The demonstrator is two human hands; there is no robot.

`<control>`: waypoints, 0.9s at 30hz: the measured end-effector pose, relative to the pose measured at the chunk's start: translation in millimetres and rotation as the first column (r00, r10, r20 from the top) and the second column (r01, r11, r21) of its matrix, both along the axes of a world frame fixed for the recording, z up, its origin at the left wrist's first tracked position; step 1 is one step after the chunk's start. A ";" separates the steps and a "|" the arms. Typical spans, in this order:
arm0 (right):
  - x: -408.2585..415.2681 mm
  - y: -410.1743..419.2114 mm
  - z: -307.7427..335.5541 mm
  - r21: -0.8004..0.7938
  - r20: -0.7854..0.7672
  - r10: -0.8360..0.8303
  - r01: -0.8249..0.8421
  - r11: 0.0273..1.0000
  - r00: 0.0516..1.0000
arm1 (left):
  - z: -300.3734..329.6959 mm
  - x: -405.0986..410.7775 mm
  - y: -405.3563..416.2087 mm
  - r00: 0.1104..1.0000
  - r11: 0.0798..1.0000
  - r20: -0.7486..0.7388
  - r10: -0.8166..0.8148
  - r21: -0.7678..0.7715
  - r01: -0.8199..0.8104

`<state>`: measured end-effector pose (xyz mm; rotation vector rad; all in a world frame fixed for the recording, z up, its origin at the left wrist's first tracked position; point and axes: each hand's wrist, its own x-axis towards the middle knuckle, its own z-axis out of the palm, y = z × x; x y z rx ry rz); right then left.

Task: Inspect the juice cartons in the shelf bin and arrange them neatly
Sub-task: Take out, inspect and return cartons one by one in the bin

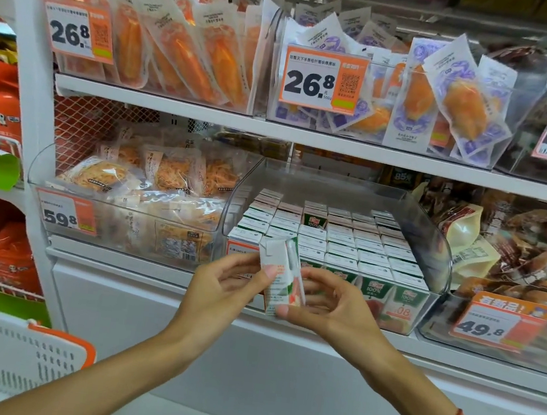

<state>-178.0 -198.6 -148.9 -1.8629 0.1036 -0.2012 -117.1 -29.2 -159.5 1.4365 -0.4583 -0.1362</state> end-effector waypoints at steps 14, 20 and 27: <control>2.5 -11.1 -0.1 0.194 -0.174 0.124 -0.089 0.977 0.977 | -2.1 10.2 3.7 0.952 0.984 -0.257 -0.167 0.019 0.178; 3.6 -4.7 -0.6 -0.006 -0.057 0.002 -0.003 1.000 0.998 | -6.1 11.4 4.8 0.977 0.991 -0.203 -0.064 0.101 0.086; -1.0 10.2 -1.5 -0.288 0.148 -0.078 0.119 0.950 0.986 | -0.8 12.3 -4.0 0.966 0.989 -0.238 -0.104 0.077 0.126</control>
